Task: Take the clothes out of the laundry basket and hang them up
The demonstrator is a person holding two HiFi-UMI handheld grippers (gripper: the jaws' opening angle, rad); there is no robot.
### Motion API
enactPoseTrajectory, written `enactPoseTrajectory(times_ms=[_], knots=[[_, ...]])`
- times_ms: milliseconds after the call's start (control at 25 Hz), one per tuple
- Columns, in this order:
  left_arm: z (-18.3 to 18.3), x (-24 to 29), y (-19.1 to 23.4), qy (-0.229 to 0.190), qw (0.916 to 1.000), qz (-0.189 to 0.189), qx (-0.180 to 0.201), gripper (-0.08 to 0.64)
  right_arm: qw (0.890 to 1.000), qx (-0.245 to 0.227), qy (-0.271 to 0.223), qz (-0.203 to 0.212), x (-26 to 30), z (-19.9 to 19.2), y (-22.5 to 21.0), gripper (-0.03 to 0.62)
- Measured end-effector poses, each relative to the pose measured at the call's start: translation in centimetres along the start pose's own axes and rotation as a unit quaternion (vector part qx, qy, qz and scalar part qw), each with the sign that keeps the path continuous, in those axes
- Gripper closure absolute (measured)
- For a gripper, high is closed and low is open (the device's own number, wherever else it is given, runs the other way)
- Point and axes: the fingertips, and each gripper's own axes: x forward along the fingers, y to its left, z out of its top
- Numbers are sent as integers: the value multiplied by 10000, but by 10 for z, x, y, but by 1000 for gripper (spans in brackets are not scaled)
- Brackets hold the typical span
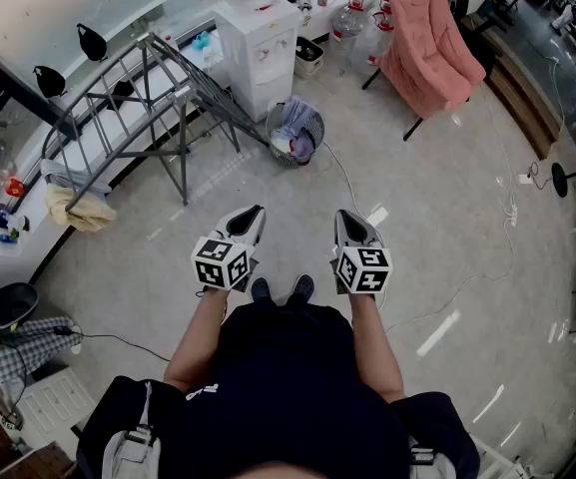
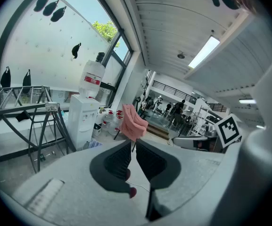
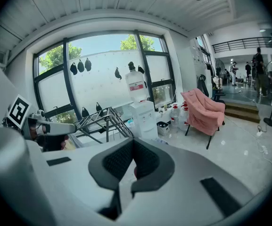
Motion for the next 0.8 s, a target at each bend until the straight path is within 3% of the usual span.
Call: enactPoseTrajectory(times_ms=[120, 280, 560, 600, 680, 760, 800], knots=[[-3, 6, -5, 84, 9999, -76, -23, 518, 9999, -116, -39, 65, 1, 2, 2, 594], [-5, 7, -1, 18, 9994, -16, -333, 522, 9998, -194, -45, 75, 0, 3, 5, 594], [-1, 0, 25, -68, 9978, 648, 93, 525, 9999, -94, -71, -48, 4, 0, 7, 594], [-2, 0, 29, -49, 9976, 692, 93, 498, 9999, -65, -106, -80, 5, 1, 7, 594], [-4, 0, 33, 44, 9975, 693, 133, 336, 9997, -48, -187, -166, 4, 2, 7, 592], [-5, -2, 36, 48, 9975, 687, 172, 258, 9994, -73, -222, -245, 4, 2, 6, 586], [-3, -3, 37, 6, 9974, 701, 182, 241, 9995, -63, -194, -224, 5, 1, 8, 455]])
